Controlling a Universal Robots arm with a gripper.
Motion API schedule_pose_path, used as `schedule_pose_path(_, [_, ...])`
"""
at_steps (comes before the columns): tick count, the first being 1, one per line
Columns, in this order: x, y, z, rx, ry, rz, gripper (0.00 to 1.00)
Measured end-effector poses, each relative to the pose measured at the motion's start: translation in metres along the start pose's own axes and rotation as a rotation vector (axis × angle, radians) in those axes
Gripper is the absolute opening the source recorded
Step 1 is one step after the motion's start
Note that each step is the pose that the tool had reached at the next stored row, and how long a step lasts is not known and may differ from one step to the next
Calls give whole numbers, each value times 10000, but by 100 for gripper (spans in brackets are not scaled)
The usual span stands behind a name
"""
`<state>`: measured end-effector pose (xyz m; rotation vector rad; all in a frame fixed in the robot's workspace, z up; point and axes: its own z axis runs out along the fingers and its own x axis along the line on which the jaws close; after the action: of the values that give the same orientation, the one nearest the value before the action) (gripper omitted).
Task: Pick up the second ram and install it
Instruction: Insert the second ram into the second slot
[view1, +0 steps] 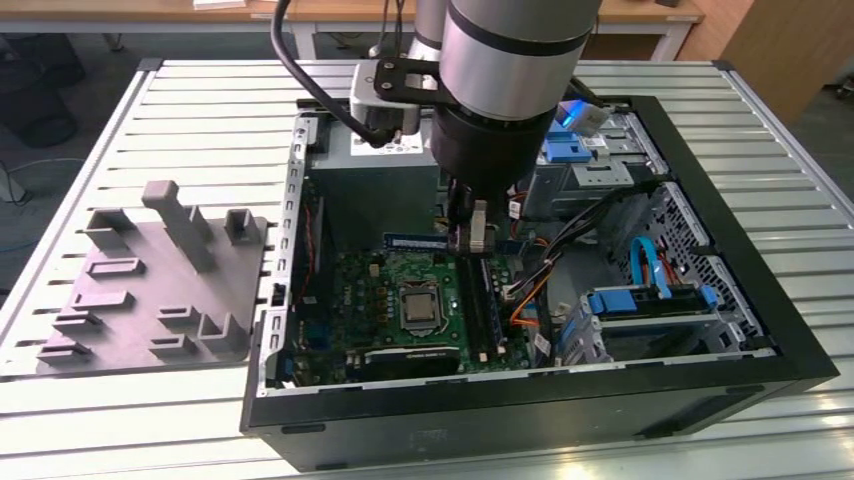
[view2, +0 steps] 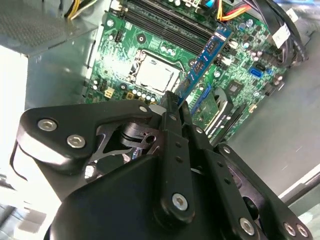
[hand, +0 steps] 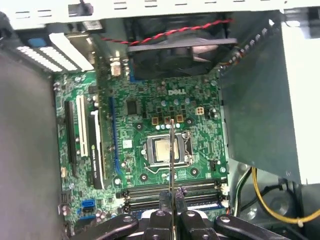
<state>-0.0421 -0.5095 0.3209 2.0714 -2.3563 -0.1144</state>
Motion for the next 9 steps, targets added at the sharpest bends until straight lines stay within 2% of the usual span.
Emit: schedule_pose_path(9, [0, 0, 3, 42, -51, 886, 14])
